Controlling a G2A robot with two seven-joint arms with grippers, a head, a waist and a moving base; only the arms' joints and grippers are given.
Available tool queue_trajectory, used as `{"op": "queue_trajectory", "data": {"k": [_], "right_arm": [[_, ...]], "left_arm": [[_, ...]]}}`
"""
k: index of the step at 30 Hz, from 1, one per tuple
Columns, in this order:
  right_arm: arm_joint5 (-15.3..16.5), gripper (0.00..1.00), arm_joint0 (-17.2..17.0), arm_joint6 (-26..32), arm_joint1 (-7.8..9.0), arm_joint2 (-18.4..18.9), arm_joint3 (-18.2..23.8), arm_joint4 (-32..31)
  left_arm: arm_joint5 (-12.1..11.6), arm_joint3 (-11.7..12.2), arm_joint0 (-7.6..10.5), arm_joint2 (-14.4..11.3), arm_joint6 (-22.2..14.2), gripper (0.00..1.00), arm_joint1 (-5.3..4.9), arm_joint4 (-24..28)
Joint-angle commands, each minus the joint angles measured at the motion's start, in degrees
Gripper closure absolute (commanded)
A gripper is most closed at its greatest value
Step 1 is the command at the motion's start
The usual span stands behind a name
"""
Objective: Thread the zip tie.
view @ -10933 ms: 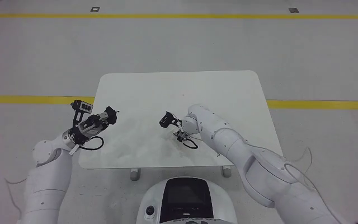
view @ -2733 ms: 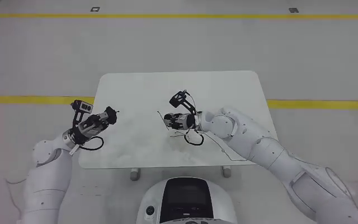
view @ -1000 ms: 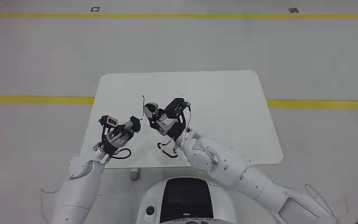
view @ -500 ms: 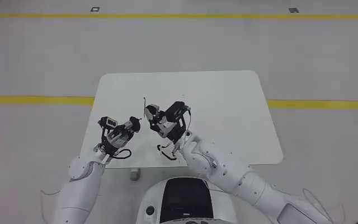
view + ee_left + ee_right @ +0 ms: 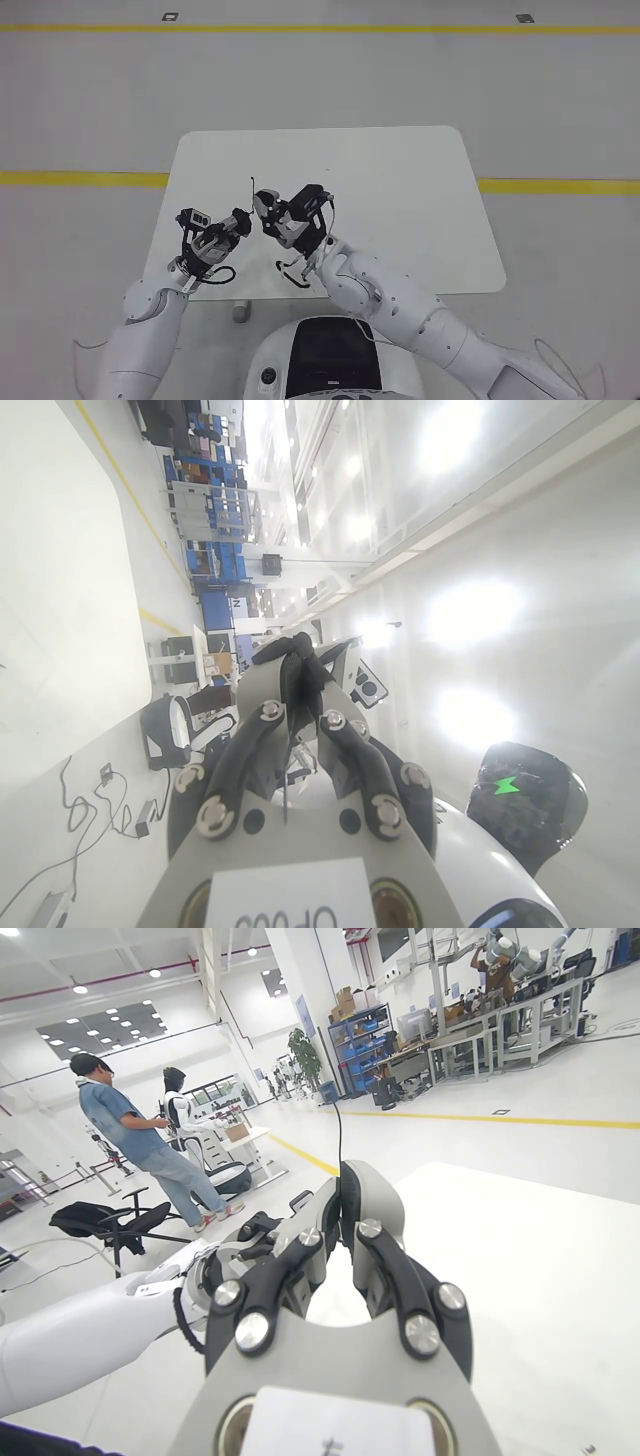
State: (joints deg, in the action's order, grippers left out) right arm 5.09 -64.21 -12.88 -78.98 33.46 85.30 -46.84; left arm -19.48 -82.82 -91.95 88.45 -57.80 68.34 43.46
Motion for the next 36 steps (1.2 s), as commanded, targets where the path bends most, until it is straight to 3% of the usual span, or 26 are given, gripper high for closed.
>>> {"op": "queue_trajectory", "data": {"k": [1,36], "right_arm": [[0.1,1.00,-0.1,0.2,-0.24,0.2,-0.1,-0.4],[1.1,1.00,-2.7,3.0,-3.26,4.3,-2.1,-3.9]], "left_arm": [[0.0,0.0,0.00,0.0,0.0,1.00,0.00,0.0],[0.0,0.0,0.00,0.0,0.0,1.00,0.00,0.0]]}}
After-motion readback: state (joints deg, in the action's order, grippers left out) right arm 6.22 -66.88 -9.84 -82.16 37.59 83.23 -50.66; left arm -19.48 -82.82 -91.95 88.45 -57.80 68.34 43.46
